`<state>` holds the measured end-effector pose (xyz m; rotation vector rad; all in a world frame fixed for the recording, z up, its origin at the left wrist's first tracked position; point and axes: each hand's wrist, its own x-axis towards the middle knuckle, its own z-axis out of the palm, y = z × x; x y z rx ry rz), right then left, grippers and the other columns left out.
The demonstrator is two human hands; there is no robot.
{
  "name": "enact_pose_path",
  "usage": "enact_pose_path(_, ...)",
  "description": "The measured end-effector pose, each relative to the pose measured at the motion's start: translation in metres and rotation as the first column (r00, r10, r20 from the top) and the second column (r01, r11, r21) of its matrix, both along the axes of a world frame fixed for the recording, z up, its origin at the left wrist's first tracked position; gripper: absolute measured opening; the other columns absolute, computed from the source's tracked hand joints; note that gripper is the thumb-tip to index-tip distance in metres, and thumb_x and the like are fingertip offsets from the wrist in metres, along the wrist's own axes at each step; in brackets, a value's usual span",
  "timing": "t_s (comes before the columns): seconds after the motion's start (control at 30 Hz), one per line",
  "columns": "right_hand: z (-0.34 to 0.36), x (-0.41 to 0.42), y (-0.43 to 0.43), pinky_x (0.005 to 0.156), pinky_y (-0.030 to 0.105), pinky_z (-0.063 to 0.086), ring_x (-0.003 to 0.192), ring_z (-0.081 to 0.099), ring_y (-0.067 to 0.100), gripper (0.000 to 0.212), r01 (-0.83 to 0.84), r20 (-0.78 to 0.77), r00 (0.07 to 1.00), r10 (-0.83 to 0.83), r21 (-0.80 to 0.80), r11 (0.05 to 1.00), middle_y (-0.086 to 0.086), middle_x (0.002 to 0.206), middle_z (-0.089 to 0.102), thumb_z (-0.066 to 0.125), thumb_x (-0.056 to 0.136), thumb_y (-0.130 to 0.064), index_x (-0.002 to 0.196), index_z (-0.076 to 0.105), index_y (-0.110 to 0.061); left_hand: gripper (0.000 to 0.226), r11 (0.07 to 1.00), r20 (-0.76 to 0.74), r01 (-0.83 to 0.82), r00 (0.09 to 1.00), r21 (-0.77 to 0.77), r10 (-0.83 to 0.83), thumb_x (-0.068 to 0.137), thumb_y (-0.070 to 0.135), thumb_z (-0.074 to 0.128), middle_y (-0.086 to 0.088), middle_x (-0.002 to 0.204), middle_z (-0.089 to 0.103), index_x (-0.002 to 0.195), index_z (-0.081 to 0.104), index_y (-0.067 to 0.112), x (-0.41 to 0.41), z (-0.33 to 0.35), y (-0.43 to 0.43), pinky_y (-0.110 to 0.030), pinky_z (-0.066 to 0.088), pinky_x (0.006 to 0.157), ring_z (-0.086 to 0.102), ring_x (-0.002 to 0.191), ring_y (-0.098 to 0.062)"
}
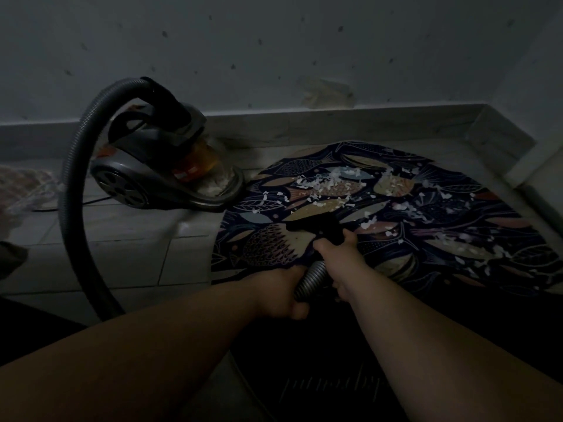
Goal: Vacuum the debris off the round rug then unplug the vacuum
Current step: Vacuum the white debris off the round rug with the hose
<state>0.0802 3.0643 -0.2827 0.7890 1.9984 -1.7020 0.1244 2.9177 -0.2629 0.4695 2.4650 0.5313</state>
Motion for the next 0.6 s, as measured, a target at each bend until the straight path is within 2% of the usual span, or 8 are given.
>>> enact_pose_path(0.07, 0.002, -0.001, 0.009, 0.082, 0.042, 0.05, 0.094, 0.052, 0.029, 0.075, 0.044, 0.003, 0.999, -0.045, 0.019, 0.999, 0.009, 0.131, 0.047, 0.057, 0.094, -0.031, 0.153, 0.01, -0.034, 0.06, 1.0, -0.012, 0.021, 1.0, 0.023, -0.021, 0.078, 0.037, 0.066, -0.005, 0.121, 0.058, 0.13, 0.042, 0.019, -0.001, 0.001, 0.009, -0.032, 0.046, 0.096, 0.057, 0.108, -0.022)
enact_pose_path(0.13, 0.004, 0.0, 0.019, 0.088, 0.05, 0.052, 0.1, 0.054, 0.034, 0.076, 0.106, 0.022, 0.994, -0.107, 0.043, 0.993, 0.011, 0.136, 0.047, 0.057, 0.093, -0.033, 0.152, 0.009, -0.036, 0.058, 0.997, -0.006, 0.041, 0.999, 0.058, -0.04, 0.078, 0.034, 0.065, -0.003, 0.12, 0.059, 0.13, 0.043, 0.022, -0.002, 0.003, 0.019, -0.03, 0.046, 0.096, 0.057, 0.108, -0.02)
enact_pose_path(0.17, 0.004, 0.001, 0.025, 0.087, 0.052, 0.052, 0.101, 0.054, 0.036, 0.076, 0.125, 0.028, 0.992, -0.127, 0.06, 0.99, 0.012, 0.138, 0.047, 0.057, 0.093, -0.033, 0.151, 0.009, -0.037, 0.058, 0.996, -0.003, 0.057, 0.998, 0.066, -0.057, 0.078, 0.034, 0.065, -0.002, 0.12, 0.058, 0.13, 0.043, 0.023, -0.003, 0.005, 0.025, -0.029, 0.045, 0.096, 0.057, 0.109, -0.019)
enact_pose_path(0.3, 0.004, 0.007, 0.048, 0.063, 0.039, 0.048, 0.098, 0.053, 0.035, 0.076, 0.175, 0.04, 0.983, -0.178, 0.076, 0.982, 0.013, 0.14, 0.045, 0.056, 0.094, -0.033, 0.151, 0.008, -0.039, 0.063, 0.99, -0.015, 0.117, 0.993, 0.078, -0.116, 0.078, 0.035, 0.064, -0.002, 0.127, 0.055, 0.134, 0.041, 0.02, -0.006, 0.005, 0.049, -0.028, 0.039, 0.103, 0.052, 0.116, -0.019)
enact_pose_path(0.33, 0.003, 0.008, 0.054, 0.064, 0.04, 0.05, 0.099, 0.054, 0.036, 0.076, 0.192, 0.034, 0.98, -0.195, 0.075, 0.978, 0.013, 0.139, 0.046, 0.057, 0.094, -0.033, 0.151, 0.008, -0.039, 0.06, 0.988, -0.006, 0.118, 0.993, 0.101, -0.118, 0.08, 0.03, 0.065, -0.002, 0.128, 0.055, 0.134, 0.042, 0.019, -0.007, 0.004, 0.054, -0.024, 0.036, 0.103, 0.051, 0.117, -0.018)
enact_pose_path(0.43, -0.002, 0.007, 0.068, 0.09, 0.053, 0.051, 0.106, 0.054, 0.036, 0.077, 0.246, 0.001, 0.969, -0.246, 0.07, 0.967, 0.013, 0.139, 0.046, 0.059, 0.092, -0.033, 0.152, 0.011, -0.037, 0.057, 0.98, -0.037, 0.14, 0.99, 0.139, -0.136, 0.083, 0.023, 0.064, -0.002, 0.131, 0.052, 0.135, 0.041, 0.019, -0.012, 0.0, 0.068, -0.013, 0.027, 0.095, 0.048, 0.121, -0.016)
enact_pose_path(0.47, -0.004, 0.006, 0.071, 0.093, 0.055, 0.05, 0.107, 0.053, 0.036, 0.077, 0.25, -0.004, 0.968, -0.25, 0.061, 0.966, 0.012, 0.139, 0.046, 0.059, 0.092, -0.033, 0.152, 0.011, -0.037, 0.057, 0.978, -0.054, 0.148, 0.988, 0.148, -0.141, 0.083, 0.023, 0.064, -0.002, 0.133, 0.052, 0.135, 0.041, 0.019, -0.014, -0.001, 0.071, -0.012, 0.024, 0.093, 0.047, 0.122, -0.016)
enact_pose_path(0.6, -0.009, -0.001, 0.078, 0.095, 0.056, 0.048, 0.108, 0.052, 0.035, 0.077, 0.253, -0.014, 0.967, -0.253, 0.041, 0.967, 0.011, 0.139, 0.045, 0.06, 0.091, -0.033, 0.151, 0.012, -0.039, 0.061, 0.973, -0.086, 0.15, 0.987, 0.173, -0.137, 0.082, 0.024, 0.065, -0.001, 0.136, 0.049, 0.137, 0.039, 0.02, -0.021, -0.008, 0.077, -0.012, 0.022, 0.099, 0.043, 0.126, -0.014)
